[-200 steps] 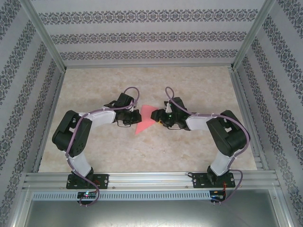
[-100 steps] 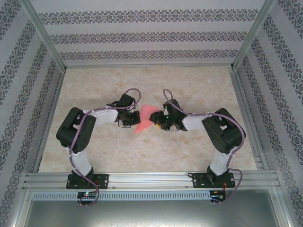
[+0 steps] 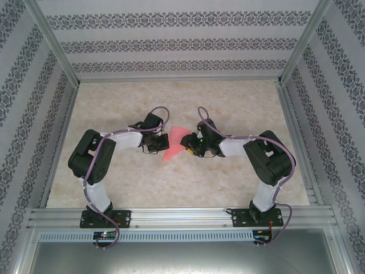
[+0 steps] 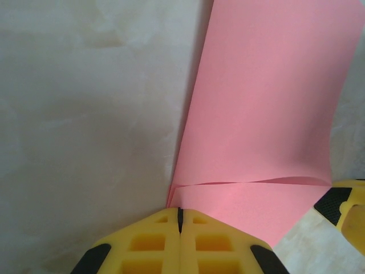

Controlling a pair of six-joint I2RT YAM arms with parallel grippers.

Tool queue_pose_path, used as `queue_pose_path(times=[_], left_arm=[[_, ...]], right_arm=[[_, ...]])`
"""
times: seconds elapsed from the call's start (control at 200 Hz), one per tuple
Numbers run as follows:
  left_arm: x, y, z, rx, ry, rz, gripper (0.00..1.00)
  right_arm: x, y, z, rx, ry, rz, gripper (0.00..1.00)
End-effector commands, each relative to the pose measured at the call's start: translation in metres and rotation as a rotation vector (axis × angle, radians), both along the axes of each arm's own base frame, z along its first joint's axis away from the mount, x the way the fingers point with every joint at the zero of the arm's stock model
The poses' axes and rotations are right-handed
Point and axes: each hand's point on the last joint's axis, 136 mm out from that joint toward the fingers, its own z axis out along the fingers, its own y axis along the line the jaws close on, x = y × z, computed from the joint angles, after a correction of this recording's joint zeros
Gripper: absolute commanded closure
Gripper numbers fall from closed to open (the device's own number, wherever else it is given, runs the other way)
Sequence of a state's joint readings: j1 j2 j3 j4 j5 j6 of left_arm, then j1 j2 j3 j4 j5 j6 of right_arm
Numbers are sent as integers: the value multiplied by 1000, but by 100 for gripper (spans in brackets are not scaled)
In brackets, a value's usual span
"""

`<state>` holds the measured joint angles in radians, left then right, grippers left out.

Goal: Fold a paper plane with a square sheet of paper (pick it up from the middle)

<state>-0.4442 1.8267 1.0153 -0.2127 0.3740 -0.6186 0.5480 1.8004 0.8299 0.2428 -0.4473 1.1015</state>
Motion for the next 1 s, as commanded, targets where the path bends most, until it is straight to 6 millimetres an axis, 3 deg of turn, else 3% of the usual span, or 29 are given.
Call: queue_pose_path(times=[0.0, 0.365, 0.49, 0.605, 0.744, 0.859, 0.994], left_arm=[[-19, 15, -25, 77, 91, 31, 97], [-13, 13, -8, 47, 52, 43, 89], [-5, 7, 13, 11, 14, 22, 80], [6, 10, 41, -16, -68, 37, 70], [16, 16, 80, -53, -175, 57, 51], [18, 24, 107, -59, -257, 62, 34], [17, 26, 132, -85, -350, 42, 21]], right_arm=[[4, 19, 15, 67, -31, 53, 58], [6, 32, 6, 131, 31, 68, 64], [9, 33, 6, 123, 22, 64, 74], [12, 26, 8, 94, 0, 45, 91], [19, 14, 32, 58, -79, 14, 100], [23, -3, 57, -9, -148, -18, 100], [22, -24, 82, -88, -195, -76, 100]])
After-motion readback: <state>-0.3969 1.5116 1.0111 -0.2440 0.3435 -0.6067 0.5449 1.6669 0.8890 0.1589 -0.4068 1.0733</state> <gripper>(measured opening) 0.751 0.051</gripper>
